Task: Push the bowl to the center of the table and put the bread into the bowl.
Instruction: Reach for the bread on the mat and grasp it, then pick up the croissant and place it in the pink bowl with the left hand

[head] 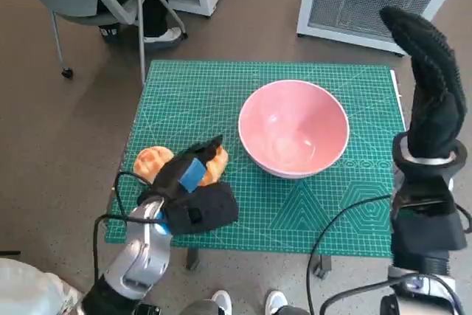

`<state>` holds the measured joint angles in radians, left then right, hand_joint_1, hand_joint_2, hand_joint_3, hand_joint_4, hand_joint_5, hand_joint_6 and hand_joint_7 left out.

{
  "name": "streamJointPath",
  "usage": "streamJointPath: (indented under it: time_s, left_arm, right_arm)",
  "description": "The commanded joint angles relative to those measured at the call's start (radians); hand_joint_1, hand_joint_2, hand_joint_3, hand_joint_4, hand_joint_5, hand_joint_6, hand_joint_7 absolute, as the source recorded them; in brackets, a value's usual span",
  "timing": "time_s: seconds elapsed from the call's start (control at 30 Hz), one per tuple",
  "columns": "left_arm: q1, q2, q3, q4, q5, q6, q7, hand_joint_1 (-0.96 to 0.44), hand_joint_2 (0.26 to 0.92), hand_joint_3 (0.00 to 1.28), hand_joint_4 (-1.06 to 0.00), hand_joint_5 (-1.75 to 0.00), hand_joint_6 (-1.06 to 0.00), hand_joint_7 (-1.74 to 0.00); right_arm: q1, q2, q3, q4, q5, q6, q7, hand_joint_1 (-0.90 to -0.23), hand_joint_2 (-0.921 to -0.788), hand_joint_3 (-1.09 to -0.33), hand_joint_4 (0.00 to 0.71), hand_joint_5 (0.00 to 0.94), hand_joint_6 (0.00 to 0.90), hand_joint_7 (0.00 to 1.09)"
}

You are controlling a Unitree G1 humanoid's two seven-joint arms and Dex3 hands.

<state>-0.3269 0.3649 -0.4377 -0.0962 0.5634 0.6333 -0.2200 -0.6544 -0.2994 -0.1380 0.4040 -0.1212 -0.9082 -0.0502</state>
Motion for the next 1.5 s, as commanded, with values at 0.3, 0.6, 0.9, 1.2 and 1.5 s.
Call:
streamJointPath:
  time_s: [0.3,0.6,0.9,1.2,1.5]
  left_arm:
    - [0.023,-0.02,0.055,0.105,-0.014,-0.162,0.083,0.24,0.921,0.14,-0.59,-1.22,-0.66,-0.41]
    - [0.029,-0.003,0.108,0.138,-0.035,-0.287,0.11,0.01,0.921,0.12,-0.65,-1.27,-0.55,-1.16]
    - [0.024,0.0,0.201,0.06,-0.068,-0.314,0.112,0.0,0.92,0.12,-0.66,-1.19,-0.54,-1.26]
    - [0.002,-0.019,0.299,-0.133,-0.071,-0.304,0.136,0.0,0.921,0.07,-0.72,-1.15,-0.59,-1.18]
    - [-0.066,-0.045,0.326,-0.317,-0.013,-0.281,0.157,0.0,0.908,0.01,-0.82,-1.06,-0.69,-1.06]
  right_arm:
    - [0.024,0.016,0.017,0.008,0.021,-0.006,0.012,-0.537,-0.921,-0.748,0.325,0.005,0.025,0.62]
    - [0.035,0.024,0.028,-0.008,0.012,-0.002,0.007,-0.545,-0.921,-0.739,0.318,0.001,0.023,0.62]
    - [0.036,0.029,0.032,-0.006,0.019,-0.007,0.012,-0.552,-0.921,-0.738,0.321,0.003,0.022,0.62]
    - [0.04,0.027,0.031,0.002,0.034,-0.016,0.019,-0.554,-0.921,-0.738,0.32,0.002,0.018,0.63]
    - [0.05,0.025,0.027,-0.008,0.044,-0.014,0.024,-0.563,-0.921,-0.735,0.313,0.0,0.015,0.63]
